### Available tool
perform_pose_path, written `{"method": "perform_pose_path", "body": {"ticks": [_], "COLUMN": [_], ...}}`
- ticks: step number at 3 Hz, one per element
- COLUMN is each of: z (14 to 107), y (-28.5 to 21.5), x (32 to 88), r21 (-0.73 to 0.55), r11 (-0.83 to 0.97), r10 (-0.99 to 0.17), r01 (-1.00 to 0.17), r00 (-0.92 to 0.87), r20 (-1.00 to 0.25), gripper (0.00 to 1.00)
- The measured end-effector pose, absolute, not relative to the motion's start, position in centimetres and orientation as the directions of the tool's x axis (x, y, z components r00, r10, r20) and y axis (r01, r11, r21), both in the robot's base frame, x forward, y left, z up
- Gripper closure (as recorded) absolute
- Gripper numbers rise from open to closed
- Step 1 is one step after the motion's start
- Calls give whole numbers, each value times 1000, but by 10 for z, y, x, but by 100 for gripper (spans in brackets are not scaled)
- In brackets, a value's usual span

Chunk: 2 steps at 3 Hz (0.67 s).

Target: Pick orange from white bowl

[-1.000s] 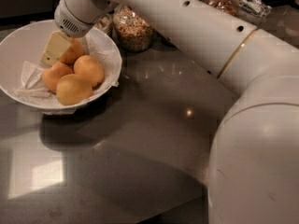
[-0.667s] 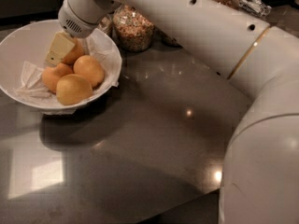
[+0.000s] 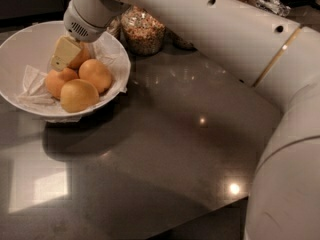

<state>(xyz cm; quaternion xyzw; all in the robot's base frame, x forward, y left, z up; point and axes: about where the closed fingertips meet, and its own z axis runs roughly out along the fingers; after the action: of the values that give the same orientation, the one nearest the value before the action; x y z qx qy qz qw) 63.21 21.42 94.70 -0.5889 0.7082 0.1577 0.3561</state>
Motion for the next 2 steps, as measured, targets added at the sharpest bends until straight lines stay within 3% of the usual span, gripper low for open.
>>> {"method": "perform_pose_path", "body": {"ticks": [1,2], "z": [947,947], "y": [214,214], "x": [632,632], "r21": [-196,-196], "r11": [257,257], "r10": [-722,-722], "r01": [-946,-946], "r00": [-53,-53], "r20": [-690,-690], "gripper": [28,28]}}
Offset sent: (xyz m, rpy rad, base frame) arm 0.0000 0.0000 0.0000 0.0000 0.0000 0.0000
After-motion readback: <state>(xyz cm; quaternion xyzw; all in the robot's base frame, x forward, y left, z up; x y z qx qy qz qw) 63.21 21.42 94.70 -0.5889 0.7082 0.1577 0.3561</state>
